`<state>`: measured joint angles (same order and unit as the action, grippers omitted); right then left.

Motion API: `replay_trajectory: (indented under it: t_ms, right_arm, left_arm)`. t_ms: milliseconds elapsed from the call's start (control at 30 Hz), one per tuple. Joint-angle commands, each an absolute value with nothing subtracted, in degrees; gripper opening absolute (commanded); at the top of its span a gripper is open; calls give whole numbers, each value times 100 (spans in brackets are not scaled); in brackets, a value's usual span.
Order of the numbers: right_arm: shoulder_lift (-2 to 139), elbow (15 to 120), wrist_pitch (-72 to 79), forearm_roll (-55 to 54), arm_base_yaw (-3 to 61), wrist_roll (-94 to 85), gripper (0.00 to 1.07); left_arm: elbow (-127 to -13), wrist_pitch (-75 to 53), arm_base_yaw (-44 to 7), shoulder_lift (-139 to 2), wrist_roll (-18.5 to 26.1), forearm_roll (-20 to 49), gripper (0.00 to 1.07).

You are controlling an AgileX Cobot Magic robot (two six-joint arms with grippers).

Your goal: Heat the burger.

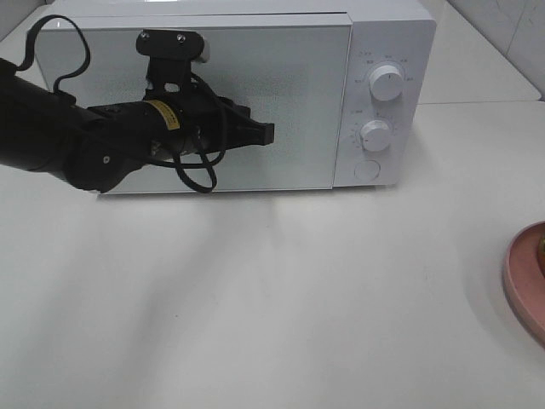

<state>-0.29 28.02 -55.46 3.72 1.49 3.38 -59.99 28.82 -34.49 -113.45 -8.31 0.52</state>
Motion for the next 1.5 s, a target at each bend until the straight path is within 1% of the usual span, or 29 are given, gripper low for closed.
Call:
replay_trajectory:
  t_ms: [33, 133, 167, 367, 500, 533, 567, 700, 733, 767, 800, 833, 867, 900, 933, 967, 1000, 1033, 1067, 1100, 1167, 1200, 1233, 1267, 1333, 1367, 1433, 1467, 1500]
  right_arm:
    - [-189, 2802, -5518, 372, 132, 298, 76]
    - [-189, 2802, -5518, 372, 132, 298, 76]
    - [-189, 2802, -5518, 372, 132, 298, 76]
    - [-189, 2802, -5518, 372, 132, 298, 76]
    - [-189, 2802, -5518, 372, 132, 298, 76]
    - [-189, 2802, -5518, 372, 132, 298, 76]
    - [-189, 2802, -5518, 372, 132, 298, 76]
    - [-189, 2802, -5518, 372, 132, 298, 76]
    - [-189, 2802, -5518, 372, 132, 298, 76]
    - [-189, 2802, -5518, 372, 132, 298, 76]
    - [-189, 2802, -5518, 372, 132, 298, 76]
    - [-189, 2802, -5518, 372, 132, 298, 76]
    - [-189, 2802, -5518, 372, 132, 298, 76]
    - [-189, 2802, -5518, 372, 132, 298, 76]
    - [-189, 2802, -5518, 372, 132, 298, 76]
    - [-189, 2802, -5518, 372, 132, 298, 76]
    - [-189, 2802, -5518, 372, 132, 298, 76]
    - [-189, 2802, -5518, 372, 132, 298, 76]
    - [-189, 2802, -5518, 372, 132, 298, 76]
    - [-189, 2802, -5518, 372, 132, 298, 76]
    - [-189, 2802, -5518, 372, 132, 298, 76]
    - [-189, 2802, -5518, 372, 132, 298, 76]
    - [-189, 2802, -5518, 372, 132, 298, 76]
    - [-189, 2802, -5518, 372, 132, 298, 76]
    - [-189, 2802, -5518, 372, 132, 298, 76]
    - [-189, 2802, -5518, 372, 132, 298, 76]
    - [-189, 2802, -5518, 372, 132, 298, 76]
    - [-189, 2802, -5518, 372, 132, 298, 76]
    - [-189, 2802, -5518, 372, 132, 298, 76]
  left_arm:
    - [-6400, 3237, -3312, -11425, -762, 458, 0]
    - [-6686, 3042, -3312, -11511, -745, 470, 0]
    - [-6807, 3031, -3312, -11562, -642, 533, 0]
    - [-6921, 2876, -3317, -11585, -561, 607, 0]
    - [-6921, 2045, -3449, -11459, -561, 602, 0]
    - [-6921, 2045, -3449, -11459, -561, 602, 0]
    - [-6921, 1702, -3535, -11385, -561, 602, 0]
    - [-6921, 1272, -3684, -11241, -561, 602, 0]
    - [-6921, 1020, -3782, -11133, -561, 602, 6]
    - [-6921, 1020, -3782, -11133, -561, 602, 6]
    - [-6921, 922, -3816, -11087, -561, 602, 11]
    - [-6921, 728, -3890, -10984, -561, 602, 23]
    - [-6921, 728, -3890, -10984, -561, 602, 23]
    - [-6921, 521, -3959, -10892, -561, 602, 39]
    - [-6921, 378, -3994, -10823, -561, 602, 49]
    - [-6921, 378, -3994, -10823, -561, 602, 49]
    - [-6921, 46, -4079, -10680, -561, 602, 67]
    - [-6921, -103, -4102, -10628, -561, 602, 72]
    - [-6921, -103, -4102, -10628, -561, 602, 72]
    - [-6921, -498, -4183, -10479, -561, 602, 81]
    - [-6921, -665, -4217, -10411, -561, 602, 82]
    - [-6921, -1106, -4297, -10239, -561, 602, 82]
    - [-6921, -1106, -4297, -10239, -561, 602, 82]
    - [-6921, -1599, -4366, -10073, -561, 602, 82]
    - [-6921, -1816, -4383, -9981, -561, 602, 82]
    - [-6921, -2418, -4412, -9826, -619, 625, 82]
    - [-6921, -2664, -4412, -9763, -682, 625, 82]
    - [-6921, -3272, -4412, -9643, -837, 619, 82]
    - [-6921, -3570, -4412, -9580, -888, 602, 82]
